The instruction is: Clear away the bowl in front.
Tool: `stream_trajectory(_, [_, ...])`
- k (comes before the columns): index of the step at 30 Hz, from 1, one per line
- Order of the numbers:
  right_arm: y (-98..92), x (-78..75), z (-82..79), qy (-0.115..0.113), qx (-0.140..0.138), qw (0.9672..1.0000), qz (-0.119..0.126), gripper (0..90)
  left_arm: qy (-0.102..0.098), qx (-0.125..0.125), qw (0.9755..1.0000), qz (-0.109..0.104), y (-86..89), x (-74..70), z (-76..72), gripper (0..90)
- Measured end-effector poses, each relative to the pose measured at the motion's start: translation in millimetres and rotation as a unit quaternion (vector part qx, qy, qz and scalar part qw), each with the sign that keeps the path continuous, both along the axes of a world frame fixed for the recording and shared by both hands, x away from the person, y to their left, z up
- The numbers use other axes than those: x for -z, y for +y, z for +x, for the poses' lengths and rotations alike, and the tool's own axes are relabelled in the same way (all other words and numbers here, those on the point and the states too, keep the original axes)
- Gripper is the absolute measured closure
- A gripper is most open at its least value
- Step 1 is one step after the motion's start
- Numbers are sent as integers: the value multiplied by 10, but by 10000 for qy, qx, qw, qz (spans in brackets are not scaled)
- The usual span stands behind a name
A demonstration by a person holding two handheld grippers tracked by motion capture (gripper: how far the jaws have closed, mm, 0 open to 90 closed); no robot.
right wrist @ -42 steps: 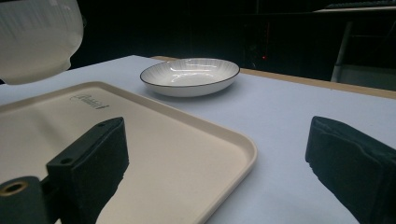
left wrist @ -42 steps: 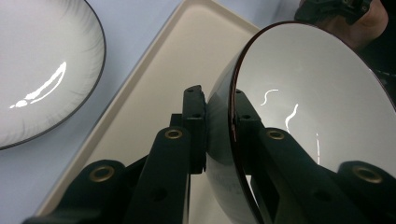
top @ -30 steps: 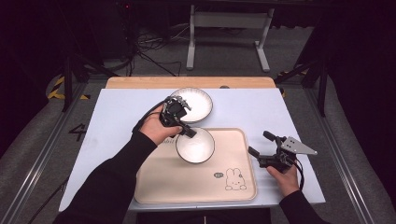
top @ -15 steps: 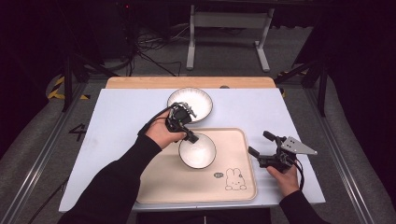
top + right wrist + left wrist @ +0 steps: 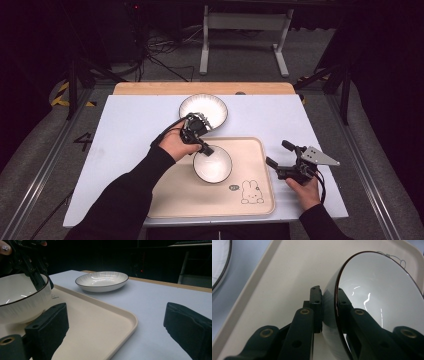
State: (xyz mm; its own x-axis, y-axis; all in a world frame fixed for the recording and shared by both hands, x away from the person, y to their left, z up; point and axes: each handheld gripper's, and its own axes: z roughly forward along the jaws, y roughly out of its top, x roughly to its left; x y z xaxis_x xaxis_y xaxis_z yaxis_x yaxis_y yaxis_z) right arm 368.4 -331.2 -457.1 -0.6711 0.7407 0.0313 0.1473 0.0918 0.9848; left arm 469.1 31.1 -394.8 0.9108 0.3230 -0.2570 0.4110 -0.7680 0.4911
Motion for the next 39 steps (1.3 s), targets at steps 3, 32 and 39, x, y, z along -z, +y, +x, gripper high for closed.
stream_trajectory(3, [-1, 0, 0, -1, 0, 10000, 2, 63, -11, -2, 10000, 40, -17, 29, 3, 802])
stream_trajectory(32, [2, -1, 13, 32, -57, 10000, -9, 64, 206, -99, 9997, 28, -8, 146, 48, 803])
stream_trajectory(39, [1, -2, 16, 48, -78, 10000, -20, 63, 177, -221, 9996, -39, 38, 180, 44, 790])
